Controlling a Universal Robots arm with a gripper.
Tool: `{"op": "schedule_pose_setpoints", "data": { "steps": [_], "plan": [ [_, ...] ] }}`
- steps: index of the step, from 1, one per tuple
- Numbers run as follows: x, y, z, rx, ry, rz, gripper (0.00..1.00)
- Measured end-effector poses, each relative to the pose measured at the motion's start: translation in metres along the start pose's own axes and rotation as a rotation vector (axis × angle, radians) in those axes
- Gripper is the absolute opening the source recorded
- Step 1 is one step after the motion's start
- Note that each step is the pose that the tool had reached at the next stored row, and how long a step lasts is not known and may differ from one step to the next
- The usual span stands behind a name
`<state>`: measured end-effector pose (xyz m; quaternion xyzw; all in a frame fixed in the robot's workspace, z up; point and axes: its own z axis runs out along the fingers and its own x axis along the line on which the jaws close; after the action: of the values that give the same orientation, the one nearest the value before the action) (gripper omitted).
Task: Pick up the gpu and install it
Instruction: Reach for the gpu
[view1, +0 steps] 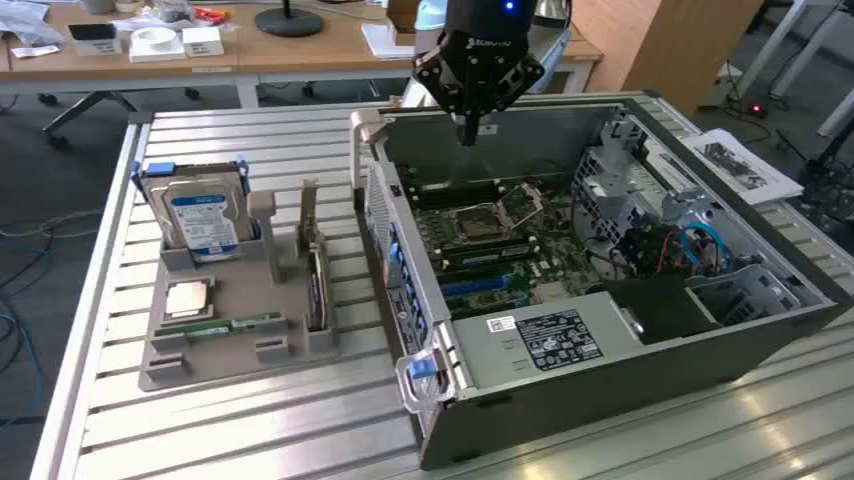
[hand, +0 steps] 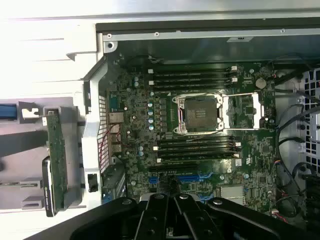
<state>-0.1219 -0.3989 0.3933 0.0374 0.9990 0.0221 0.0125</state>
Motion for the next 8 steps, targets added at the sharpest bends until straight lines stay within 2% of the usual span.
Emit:
{"op": "schedule_pose_setpoints", "data": {
  "steps": [8],
  "plan": [
    [0.0012,-0.0001,0.0000,-0.0001,-0.0001,0.000,0.11]
  ]
}}
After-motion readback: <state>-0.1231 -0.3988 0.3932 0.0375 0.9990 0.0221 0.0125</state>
